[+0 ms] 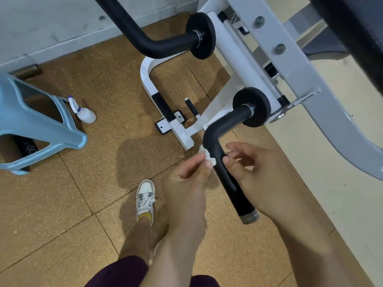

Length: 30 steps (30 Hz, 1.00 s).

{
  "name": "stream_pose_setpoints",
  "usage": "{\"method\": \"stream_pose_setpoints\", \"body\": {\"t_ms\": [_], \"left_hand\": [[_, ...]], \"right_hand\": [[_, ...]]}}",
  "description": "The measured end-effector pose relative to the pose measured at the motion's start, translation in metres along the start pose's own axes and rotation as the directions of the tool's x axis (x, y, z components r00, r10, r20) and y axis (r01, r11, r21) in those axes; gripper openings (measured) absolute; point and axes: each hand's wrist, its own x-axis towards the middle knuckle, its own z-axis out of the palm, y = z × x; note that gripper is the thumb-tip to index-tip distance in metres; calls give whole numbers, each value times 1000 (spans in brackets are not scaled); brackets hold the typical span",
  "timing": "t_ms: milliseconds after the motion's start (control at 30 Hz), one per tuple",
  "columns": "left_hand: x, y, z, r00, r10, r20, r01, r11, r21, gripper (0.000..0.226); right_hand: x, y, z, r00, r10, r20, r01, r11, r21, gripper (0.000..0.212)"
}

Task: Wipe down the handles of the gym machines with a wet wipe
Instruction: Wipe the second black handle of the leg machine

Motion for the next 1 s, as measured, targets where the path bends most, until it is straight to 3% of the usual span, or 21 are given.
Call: {"method": "stream_pose_setpoints", "body": {"t_ms": [67, 333, 400, 467, 567, 700, 833, 1000], "left_hand": [[14, 5, 1, 1000, 6, 14, -7, 1000, 20, 22], [40, 28, -3, 978, 70, 198, -107, 977, 182, 16], [55, 39, 2, 960, 119, 255, -202, 921, 333, 11], [66, 51, 8, 938, 139, 318, -277, 852, 445, 9], [69, 56, 8, 910, 159, 382, -351, 786, 509, 9], [82, 65, 12, 909, 32, 416, -274, 798, 537, 20], [104, 72, 44, 871, -76, 486, -298, 705, 644, 13], [128, 69, 92, 836, -114, 537, -377, 591, 713, 12]], "right_hand": [[1, 1, -1, 1000, 4, -10, -4, 1000, 9, 11], [10, 2, 1, 999, 34, -25, -33, 999, 39, 7], [15, 5, 3, 998, 53, -20, -52, 998, 47, 7], [21, 4, 4, 995, 97, -13, -96, 993, 70, 22], [28, 0, 6, 991, 127, -47, -121, 986, 115, 28], [35, -2, 5, 984, 151, -96, -139, 983, 117, 43], [42, 0, 7, 971, 188, -146, -160, 970, 185, 43], [43, 3, 10, 966, 190, -176, -153, 967, 202, 42]]}}
